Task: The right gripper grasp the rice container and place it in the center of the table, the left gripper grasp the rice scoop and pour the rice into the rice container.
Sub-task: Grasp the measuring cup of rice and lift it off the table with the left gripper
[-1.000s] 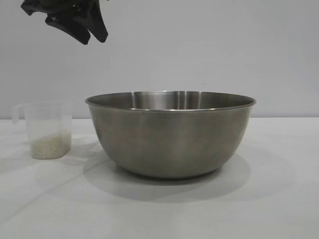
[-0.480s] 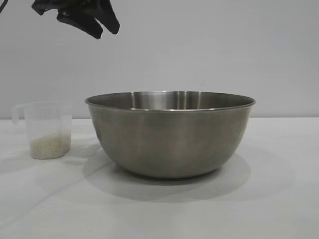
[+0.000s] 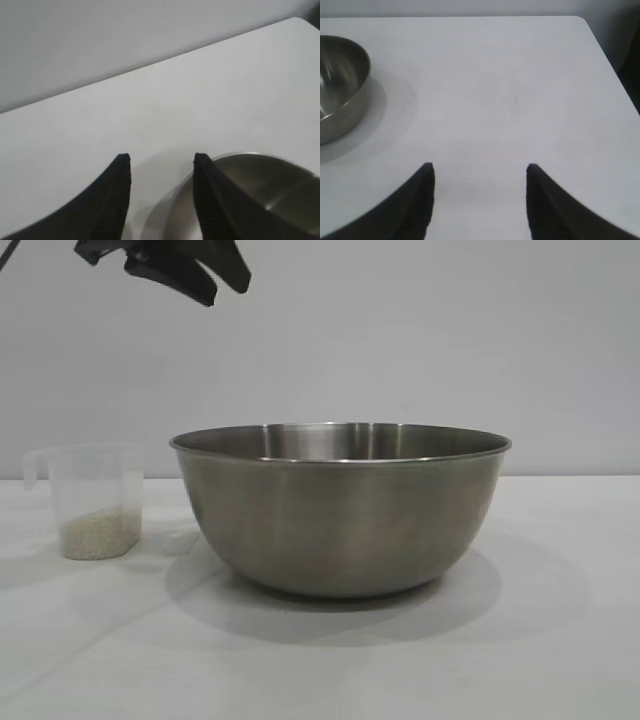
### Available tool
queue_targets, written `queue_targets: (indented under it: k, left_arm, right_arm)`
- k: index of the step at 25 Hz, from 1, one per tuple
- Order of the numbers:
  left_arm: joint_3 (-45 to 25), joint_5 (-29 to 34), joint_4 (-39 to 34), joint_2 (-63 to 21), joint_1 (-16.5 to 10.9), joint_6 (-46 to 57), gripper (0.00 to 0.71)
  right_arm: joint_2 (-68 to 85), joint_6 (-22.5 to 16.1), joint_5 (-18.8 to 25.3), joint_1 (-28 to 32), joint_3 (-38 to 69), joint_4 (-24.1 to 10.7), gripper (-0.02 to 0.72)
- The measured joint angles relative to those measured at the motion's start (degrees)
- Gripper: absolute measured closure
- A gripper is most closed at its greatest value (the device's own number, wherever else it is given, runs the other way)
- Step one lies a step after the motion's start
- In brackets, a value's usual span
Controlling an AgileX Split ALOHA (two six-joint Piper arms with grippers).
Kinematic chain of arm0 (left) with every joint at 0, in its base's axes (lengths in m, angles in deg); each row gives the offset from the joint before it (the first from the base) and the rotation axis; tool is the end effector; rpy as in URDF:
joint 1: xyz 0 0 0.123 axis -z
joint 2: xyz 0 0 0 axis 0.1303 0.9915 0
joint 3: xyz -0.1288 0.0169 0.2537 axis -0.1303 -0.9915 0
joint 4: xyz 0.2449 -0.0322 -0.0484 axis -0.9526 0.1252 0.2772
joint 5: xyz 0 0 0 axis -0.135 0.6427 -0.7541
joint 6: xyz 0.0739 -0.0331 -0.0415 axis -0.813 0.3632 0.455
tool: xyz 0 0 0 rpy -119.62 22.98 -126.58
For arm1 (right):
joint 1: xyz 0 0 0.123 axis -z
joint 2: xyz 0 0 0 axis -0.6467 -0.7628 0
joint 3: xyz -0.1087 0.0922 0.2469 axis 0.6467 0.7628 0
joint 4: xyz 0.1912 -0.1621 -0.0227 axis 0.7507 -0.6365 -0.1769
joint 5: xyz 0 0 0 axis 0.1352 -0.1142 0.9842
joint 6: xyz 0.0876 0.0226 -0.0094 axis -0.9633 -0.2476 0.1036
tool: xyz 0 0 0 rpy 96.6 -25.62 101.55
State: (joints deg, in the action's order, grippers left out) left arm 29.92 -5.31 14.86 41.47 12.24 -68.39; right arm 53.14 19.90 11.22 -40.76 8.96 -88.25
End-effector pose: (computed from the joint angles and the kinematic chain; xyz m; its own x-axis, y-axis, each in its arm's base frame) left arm 0.3485 -0.1459 0.2536 -0.5456 0.1286 -0.8281 0.4652 0.8684 -0.1716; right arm -0.0100 0.0025 0.2679 -0.5212 -0.0339 -0.8528 -0.0470 0.9988 -0.0110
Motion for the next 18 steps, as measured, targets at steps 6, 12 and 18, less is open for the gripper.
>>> queue_targets:
  k: [6, 12, 18]
  left_arm:
    - [-2.6, -9.5, -67.5, -1.6, 1.6, 69.1, 0.435]
    - [-19.3, -26.8, -86.0, -7.7, 1.3, 83.8, 0.435]
    - [-36.8, -44.9, -85.7, -12.7, 0.4, 77.0, 0.435]
  right_arm:
    - [0.0, 0.0, 0.0, 0.0, 0.0, 0.0, 0.317]
    - [0.0, 0.0, 0.0, 0.0, 0.0, 0.0, 0.317]
    - [0.0, 0.0, 0.0, 0.0, 0.0, 0.0, 0.317]
